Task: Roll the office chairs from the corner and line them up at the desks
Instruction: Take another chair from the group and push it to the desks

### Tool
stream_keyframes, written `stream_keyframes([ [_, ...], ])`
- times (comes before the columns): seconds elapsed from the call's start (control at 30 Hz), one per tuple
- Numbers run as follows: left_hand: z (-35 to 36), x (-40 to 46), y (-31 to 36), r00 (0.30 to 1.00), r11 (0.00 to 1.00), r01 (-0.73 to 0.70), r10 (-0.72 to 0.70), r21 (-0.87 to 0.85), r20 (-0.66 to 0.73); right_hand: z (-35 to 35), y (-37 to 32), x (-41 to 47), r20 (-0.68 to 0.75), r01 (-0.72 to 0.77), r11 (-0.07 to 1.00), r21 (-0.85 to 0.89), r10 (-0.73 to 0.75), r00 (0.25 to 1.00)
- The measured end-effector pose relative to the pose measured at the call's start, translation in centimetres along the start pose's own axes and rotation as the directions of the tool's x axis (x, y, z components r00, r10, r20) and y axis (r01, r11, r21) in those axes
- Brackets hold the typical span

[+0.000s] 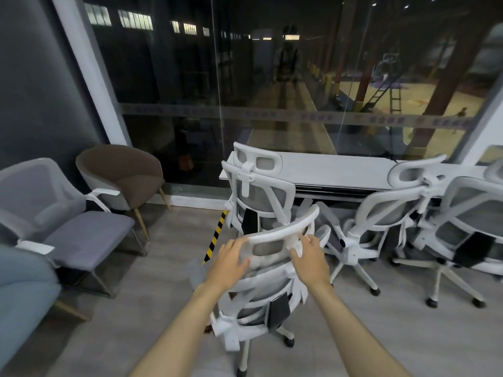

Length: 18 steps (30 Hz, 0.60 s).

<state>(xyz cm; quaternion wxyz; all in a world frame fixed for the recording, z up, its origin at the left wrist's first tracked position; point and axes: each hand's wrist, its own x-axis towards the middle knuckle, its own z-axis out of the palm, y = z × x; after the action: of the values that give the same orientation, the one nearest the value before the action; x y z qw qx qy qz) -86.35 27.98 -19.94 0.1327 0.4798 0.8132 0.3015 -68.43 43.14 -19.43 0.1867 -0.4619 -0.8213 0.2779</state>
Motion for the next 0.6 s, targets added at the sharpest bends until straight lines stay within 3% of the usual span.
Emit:
stream_keyframes([
  [0.33, 0.0, -13.4, -3.0, 0.999, 0.976, 0.004, 0.007, 0.218, -0.051, 2.7, -2.2, -12.6, 0.155, 0.249, 0.925, -0.287, -0.212, 0.965],
  [0.6, -2.0, -26.9, -4.5, 0.974, 0.912, 0.219, -0.181, 0.348, -0.137, 4.2, -5.5, -21.2, 0.315, 0.544, 0.74, -0.395, -0.447, 0.837],
])
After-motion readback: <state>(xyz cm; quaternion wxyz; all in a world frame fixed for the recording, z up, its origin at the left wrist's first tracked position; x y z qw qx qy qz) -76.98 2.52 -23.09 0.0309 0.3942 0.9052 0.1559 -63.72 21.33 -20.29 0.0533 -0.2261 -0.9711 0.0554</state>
